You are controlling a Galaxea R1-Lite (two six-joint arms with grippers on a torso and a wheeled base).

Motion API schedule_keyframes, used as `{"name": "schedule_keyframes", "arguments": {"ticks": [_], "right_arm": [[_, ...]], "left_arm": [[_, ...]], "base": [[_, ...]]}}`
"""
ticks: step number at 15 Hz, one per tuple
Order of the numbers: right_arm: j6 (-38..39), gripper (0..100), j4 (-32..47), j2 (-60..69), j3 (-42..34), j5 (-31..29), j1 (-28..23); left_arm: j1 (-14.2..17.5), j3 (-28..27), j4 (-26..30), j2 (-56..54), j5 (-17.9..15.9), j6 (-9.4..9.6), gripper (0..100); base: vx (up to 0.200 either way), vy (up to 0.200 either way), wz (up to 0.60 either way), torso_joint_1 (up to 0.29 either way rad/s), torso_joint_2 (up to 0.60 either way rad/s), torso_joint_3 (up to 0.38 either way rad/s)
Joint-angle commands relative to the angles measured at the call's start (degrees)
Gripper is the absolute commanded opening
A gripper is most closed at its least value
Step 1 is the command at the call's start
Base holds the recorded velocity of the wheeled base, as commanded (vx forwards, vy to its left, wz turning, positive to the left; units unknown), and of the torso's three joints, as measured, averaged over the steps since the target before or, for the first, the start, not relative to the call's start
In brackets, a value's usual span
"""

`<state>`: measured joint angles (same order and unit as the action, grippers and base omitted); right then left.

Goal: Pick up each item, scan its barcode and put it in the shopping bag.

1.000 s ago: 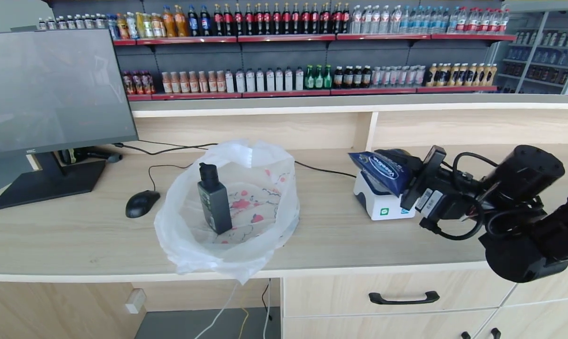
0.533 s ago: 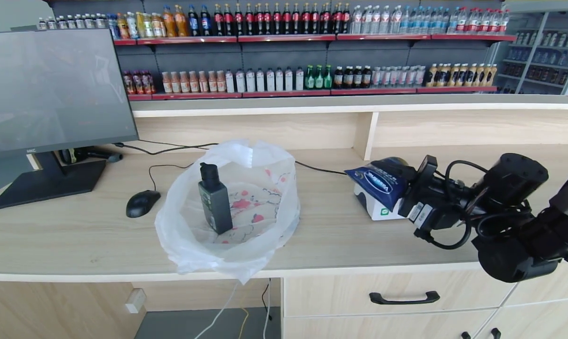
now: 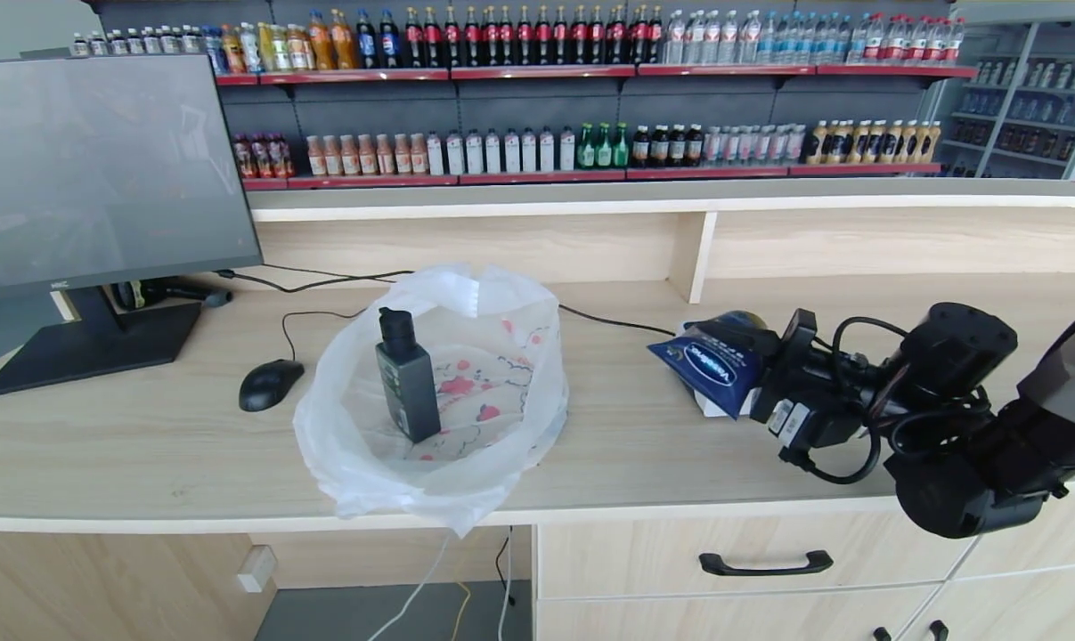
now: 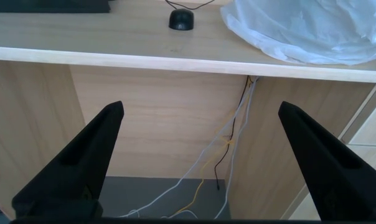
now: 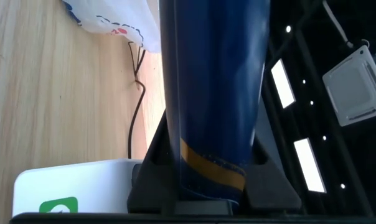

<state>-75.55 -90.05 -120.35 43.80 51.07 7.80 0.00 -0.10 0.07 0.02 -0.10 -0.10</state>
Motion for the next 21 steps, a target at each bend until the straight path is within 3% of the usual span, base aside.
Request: {"name": "schedule_keyframes", "arguments": {"ticks": [1,21], "right_arm": [[-0.04,0,0.05,-0.42,-0.12,0.09,-0.59],[2.16,0,0.05,3.89,-0.73,0.44,-0.59]], "left_arm": [[0.00,0.01,0.01,-0.02,0.10,0.01,100],[0.00,0.01,0.01,-0.02,0.01,0.01,100]], "base": [[0.000,0.000,0.00,0.000,0.00,0.000],[0.000,0.000,0.00,0.000,0.00,0.000]]}}
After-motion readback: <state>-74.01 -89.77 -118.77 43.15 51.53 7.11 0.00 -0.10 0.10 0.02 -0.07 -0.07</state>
